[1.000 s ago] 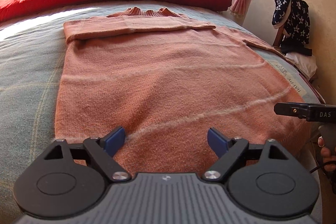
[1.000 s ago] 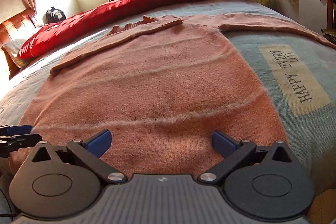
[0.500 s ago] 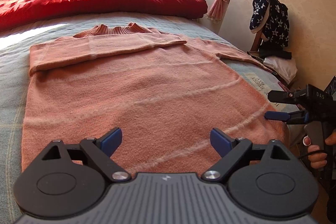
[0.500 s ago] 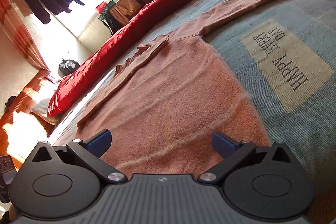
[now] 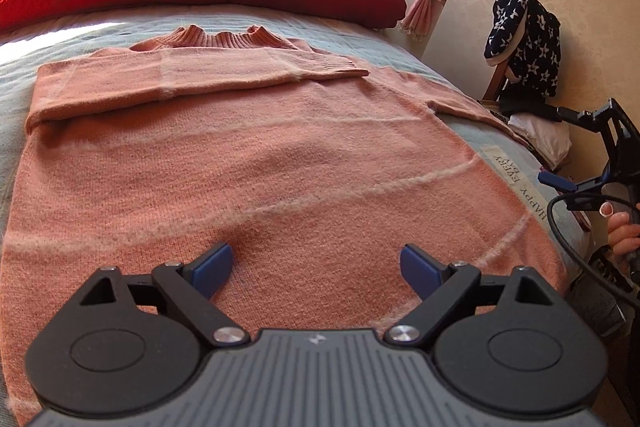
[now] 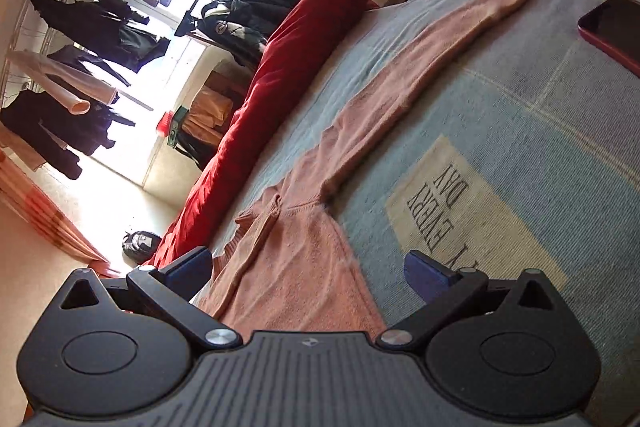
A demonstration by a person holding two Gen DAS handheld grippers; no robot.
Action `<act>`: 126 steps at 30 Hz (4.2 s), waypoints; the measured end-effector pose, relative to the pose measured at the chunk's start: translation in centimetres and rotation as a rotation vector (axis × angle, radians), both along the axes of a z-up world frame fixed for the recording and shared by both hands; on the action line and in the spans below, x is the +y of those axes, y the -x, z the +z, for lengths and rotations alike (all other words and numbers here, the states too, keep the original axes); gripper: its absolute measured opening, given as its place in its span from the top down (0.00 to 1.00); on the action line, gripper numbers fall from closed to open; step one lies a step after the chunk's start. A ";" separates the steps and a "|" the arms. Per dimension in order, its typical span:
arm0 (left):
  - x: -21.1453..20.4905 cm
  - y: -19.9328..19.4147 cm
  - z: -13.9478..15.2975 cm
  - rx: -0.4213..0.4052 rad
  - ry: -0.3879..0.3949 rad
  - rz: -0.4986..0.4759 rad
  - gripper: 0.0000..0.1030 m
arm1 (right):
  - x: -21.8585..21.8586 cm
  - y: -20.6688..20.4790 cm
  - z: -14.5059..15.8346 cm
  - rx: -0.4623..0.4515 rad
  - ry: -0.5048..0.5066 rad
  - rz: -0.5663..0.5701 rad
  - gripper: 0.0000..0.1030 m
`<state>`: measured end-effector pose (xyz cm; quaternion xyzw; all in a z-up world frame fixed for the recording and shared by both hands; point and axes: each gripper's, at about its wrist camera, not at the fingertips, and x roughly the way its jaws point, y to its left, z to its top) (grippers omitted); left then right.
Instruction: Fold clothes
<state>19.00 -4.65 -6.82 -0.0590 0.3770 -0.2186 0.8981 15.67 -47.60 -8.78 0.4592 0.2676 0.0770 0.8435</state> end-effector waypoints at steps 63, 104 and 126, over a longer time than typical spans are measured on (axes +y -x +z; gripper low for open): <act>-0.7 -2.2 0.3 -0.017 -0.081 -0.006 0.09 | -11.0 -20.7 -4.8 -0.141 -0.048 -0.291 0.00; 6.4 3.4 1.7 -0.055 -0.069 0.015 0.09 | 12.6 -23.3 7.6 -0.196 -0.005 0.198 0.00; 8.4 3.6 0.9 -0.028 -0.028 0.029 0.09 | 25.6 -25.1 9.0 -0.214 0.145 0.396 0.00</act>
